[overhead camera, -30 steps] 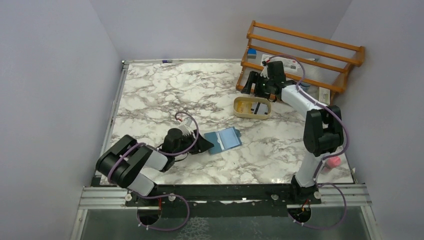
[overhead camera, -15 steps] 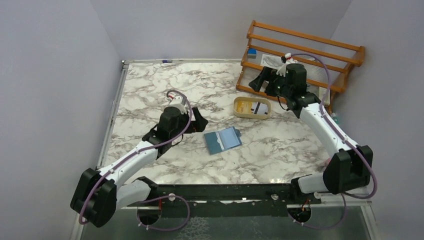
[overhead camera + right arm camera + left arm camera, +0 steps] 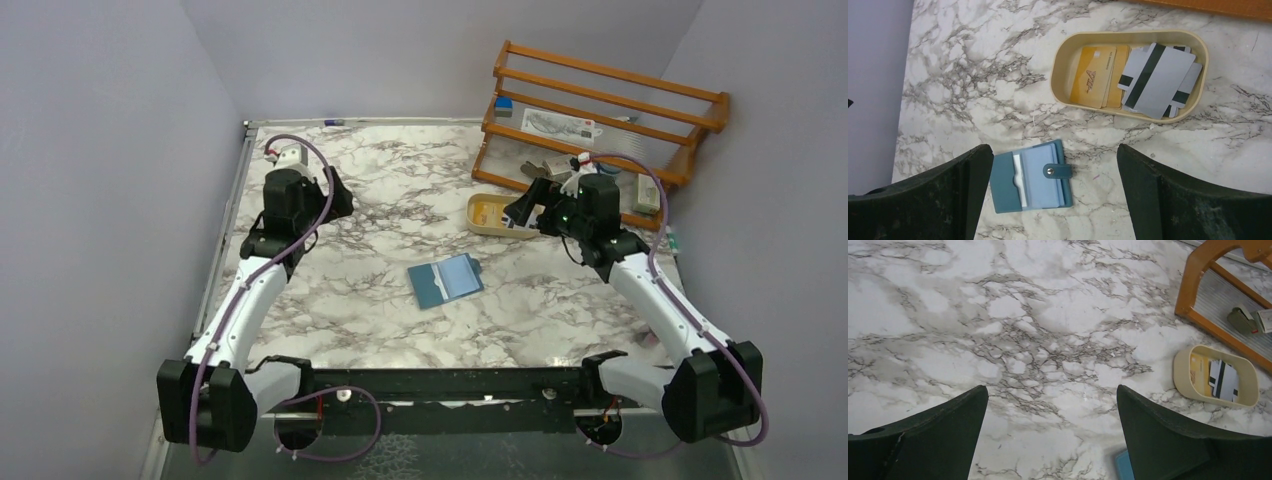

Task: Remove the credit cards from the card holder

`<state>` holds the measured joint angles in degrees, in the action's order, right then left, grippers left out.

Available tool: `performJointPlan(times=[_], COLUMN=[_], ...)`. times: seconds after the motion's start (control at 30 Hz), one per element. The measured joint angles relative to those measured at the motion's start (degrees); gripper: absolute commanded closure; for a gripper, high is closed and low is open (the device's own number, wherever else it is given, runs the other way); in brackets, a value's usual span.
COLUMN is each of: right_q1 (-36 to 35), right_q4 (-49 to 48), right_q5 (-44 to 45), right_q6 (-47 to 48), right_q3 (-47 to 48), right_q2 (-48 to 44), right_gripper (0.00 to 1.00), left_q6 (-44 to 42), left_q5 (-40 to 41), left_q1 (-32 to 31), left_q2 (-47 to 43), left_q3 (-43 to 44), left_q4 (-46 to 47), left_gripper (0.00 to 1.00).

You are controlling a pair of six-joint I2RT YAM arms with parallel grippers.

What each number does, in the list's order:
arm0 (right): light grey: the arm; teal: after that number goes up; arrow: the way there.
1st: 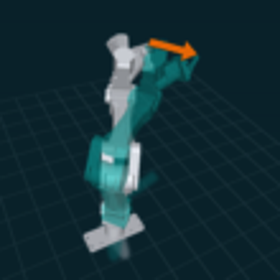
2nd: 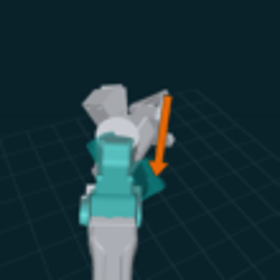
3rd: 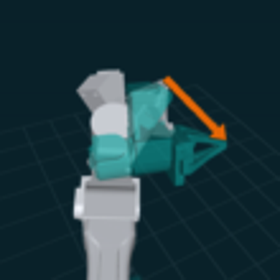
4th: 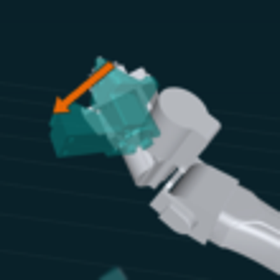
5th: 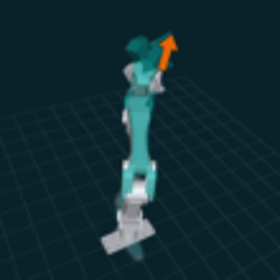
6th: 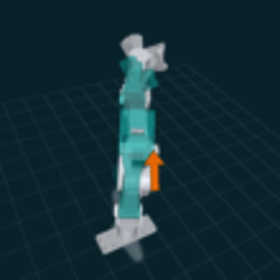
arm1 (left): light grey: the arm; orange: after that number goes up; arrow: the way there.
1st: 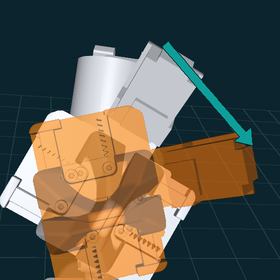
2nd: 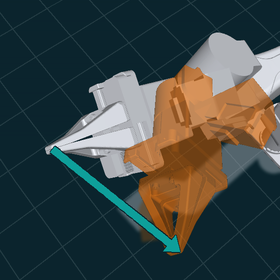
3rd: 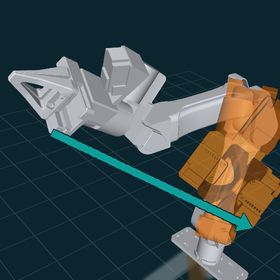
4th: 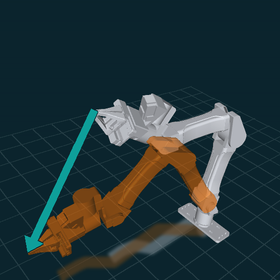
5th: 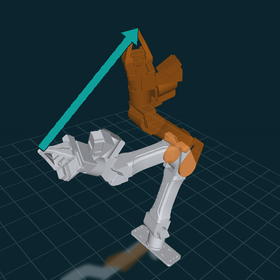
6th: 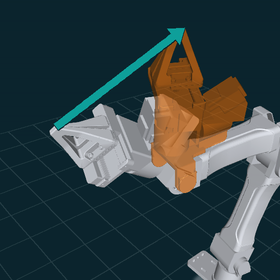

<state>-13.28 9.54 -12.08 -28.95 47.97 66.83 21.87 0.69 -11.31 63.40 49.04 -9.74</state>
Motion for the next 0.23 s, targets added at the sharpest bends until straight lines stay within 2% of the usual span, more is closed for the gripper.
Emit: performJointPlan(times=[0.1,0.23], right_q1=[0.0,0.0], right_q4=[-0.61,-0.87], right_q5=[-0.02,-0.17], right_q6=[0.04,0.42], right_q3=[-2.03,-3.3], right_q2=[-2.64,-3.19], right_gripper=[0.0,0.0], left_q6=[-1.33,-2.82], left_q5=[-2.45,-4.9], left_q1=[4.5,7.17], left_q2=[0.0,0.04], left_q3=[0.09,0.13], left_q4=[-1.07,-2.6], left_gripper=[0.01,0.01])
